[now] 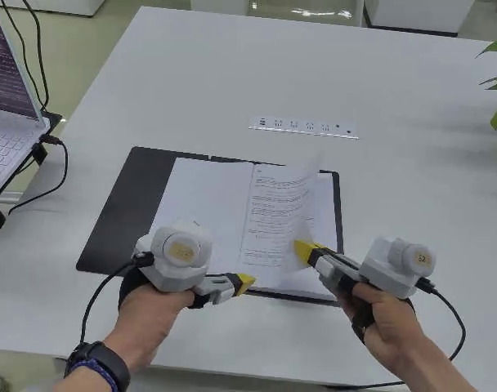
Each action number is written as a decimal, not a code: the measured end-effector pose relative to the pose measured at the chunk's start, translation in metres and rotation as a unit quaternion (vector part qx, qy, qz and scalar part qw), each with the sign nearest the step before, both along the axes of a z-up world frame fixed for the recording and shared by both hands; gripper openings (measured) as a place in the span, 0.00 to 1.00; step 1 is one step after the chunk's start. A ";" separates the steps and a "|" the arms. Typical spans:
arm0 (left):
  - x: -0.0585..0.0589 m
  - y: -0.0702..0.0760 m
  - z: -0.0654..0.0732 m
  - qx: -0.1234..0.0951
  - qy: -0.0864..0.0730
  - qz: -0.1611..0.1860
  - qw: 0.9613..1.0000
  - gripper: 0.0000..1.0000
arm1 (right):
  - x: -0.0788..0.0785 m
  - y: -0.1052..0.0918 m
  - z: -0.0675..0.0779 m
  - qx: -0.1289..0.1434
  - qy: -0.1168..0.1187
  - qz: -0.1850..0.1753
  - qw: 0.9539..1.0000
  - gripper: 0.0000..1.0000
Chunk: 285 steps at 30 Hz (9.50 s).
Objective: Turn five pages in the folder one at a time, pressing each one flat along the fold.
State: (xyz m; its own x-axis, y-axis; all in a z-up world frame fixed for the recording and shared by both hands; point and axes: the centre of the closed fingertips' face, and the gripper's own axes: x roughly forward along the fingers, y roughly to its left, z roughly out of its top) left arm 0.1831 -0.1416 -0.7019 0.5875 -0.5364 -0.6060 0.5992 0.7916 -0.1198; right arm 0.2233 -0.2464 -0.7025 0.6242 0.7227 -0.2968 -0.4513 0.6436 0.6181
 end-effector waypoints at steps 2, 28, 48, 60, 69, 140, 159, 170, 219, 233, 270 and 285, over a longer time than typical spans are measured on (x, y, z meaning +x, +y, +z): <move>-0.001 0.005 0.002 -0.001 -0.002 0.005 1.000 0.60 | 0.001 0.005 0.001 0.003 0.002 0.000 1.000 0.00; -0.012 0.088 0.011 -0.011 -0.007 0.097 0.995 0.65 | 0.011 0.098 0.006 0.014 0.008 0.058 0.998 0.00; -0.016 0.121 0.011 -0.018 -0.002 0.131 0.991 0.66 | 0.006 0.161 -0.007 0.016 0.032 0.098 0.995 0.00; -0.020 0.124 0.007 -0.028 0.006 0.122 0.992 0.64 | 0.009 0.198 -0.021 0.019 0.053 0.112 0.992 0.00; -0.020 0.126 0.004 -0.027 0.009 0.123 0.992 0.64 | 0.012 0.224 -0.034 0.036 0.083 0.110 0.990 0.00; 0.017 0.130 -0.031 -0.026 0.033 0.090 0.995 0.17 | -0.011 0.084 -0.028 -0.002 0.047 -0.013 0.999 0.31; 0.013 0.128 -0.079 0.008 0.094 0.111 0.989 0.00 | -0.013 0.081 -0.032 -0.015 0.042 -0.003 0.999 0.28; 0.017 0.128 -0.080 0.010 0.092 0.112 0.989 0.00 | 0.006 0.084 -0.034 -0.017 0.035 0.005 0.999 0.22; 0.023 0.130 -0.088 0.013 0.093 0.114 0.989 0.00 | 0.099 0.108 -0.060 0.003 0.045 -0.026 0.999 0.00; 0.023 0.131 -0.089 0.011 0.097 0.118 0.988 0.00 | 0.129 0.107 -0.055 0.019 0.047 -0.069 0.996 0.00; 0.023 0.131 -0.089 0.016 0.098 0.122 0.988 0.00 | 0.191 0.096 -0.050 0.074 0.061 -0.174 0.980 0.00; 0.022 0.131 -0.088 0.017 0.097 0.115 0.988 0.00 | 0.237 0.089 -0.063 0.089 0.070 -0.226 0.968 0.00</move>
State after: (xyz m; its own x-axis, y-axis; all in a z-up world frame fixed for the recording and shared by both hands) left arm 0.2052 -0.0108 -0.7902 0.5620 -0.3789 -0.7352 0.3708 0.9100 -0.1855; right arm 0.4598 -0.1575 -0.7651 0.8511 0.4327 -0.2975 -0.0523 0.6336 0.7719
